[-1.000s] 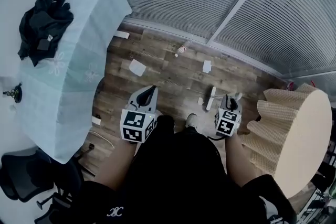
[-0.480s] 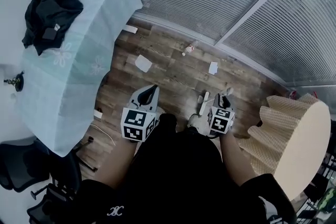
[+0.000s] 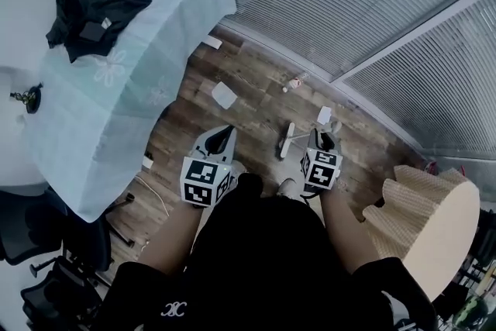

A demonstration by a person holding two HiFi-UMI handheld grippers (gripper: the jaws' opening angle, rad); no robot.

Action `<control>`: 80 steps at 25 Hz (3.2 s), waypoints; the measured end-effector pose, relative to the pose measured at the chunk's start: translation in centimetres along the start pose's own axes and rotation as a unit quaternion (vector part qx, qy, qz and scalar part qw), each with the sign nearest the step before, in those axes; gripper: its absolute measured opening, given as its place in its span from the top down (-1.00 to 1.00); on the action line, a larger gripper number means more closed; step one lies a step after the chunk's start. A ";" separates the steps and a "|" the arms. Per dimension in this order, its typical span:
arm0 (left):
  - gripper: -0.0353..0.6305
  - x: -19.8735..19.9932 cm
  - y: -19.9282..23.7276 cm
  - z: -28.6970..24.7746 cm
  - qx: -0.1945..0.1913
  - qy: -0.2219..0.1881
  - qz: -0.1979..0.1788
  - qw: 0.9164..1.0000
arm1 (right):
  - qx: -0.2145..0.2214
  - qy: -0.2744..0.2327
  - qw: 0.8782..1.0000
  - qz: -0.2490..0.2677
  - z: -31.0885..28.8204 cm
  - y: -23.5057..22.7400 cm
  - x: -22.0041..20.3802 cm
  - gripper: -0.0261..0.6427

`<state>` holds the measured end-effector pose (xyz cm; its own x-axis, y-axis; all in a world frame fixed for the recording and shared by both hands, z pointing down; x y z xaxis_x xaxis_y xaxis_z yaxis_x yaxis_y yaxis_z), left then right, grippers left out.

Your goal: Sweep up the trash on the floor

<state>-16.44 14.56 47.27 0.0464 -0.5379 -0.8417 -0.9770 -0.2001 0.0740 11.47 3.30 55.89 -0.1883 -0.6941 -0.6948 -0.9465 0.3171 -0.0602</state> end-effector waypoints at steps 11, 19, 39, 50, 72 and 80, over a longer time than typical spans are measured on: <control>0.91 1.1 0.7 -0.3 0.027 -0.010 0.011 1.000 | 0.032 -0.031 0.999 -0.002 -1.1 -0.8 4.2 0.66; 0.91 2.8 -3.7 -2.8 0.048 -0.012 0.026 0.998 | 0.024 -0.049 0.998 0.029 -0.7 -9.8 6.9 0.66; 0.91 7.6 -13.9 -9.3 0.120 0.016 0.029 0.992 | 0.040 -0.020 0.985 0.170 -8.6 -25.3 8.6 0.67; 0.91 6.6 -14.5 -7.8 0.172 0.012 0.054 0.984 | 0.163 -0.035 0.962 0.217 -7.6 -18.6 8.0 0.67; 0.91 2.3 -4.5 -2.0 0.238 -0.013 0.125 0.963 | 0.319 -0.054 0.907 0.269 -6.1 3.3 13.3 0.67; 0.91 -0.3 8.7 -0.2 0.170 -0.001 0.108 0.980 | 0.272 -0.063 0.936 0.212 -8.1 15.8 14.8 0.67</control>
<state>-24.88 12.84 48.28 -0.1699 -0.5363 -0.8267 -0.9768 0.2027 0.0692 -8.35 -7.18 50.50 -0.4527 -0.3597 -0.8159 -0.5129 0.8535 -0.0917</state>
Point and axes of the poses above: the fingertips, and each gripper's own axes: z backward along the fingers, y to its left, x out of its top, the point moved 10 cm from there along z, backward along the fingers, and after that the axes turned 10 degrees about -z, right-handed, at the moved point
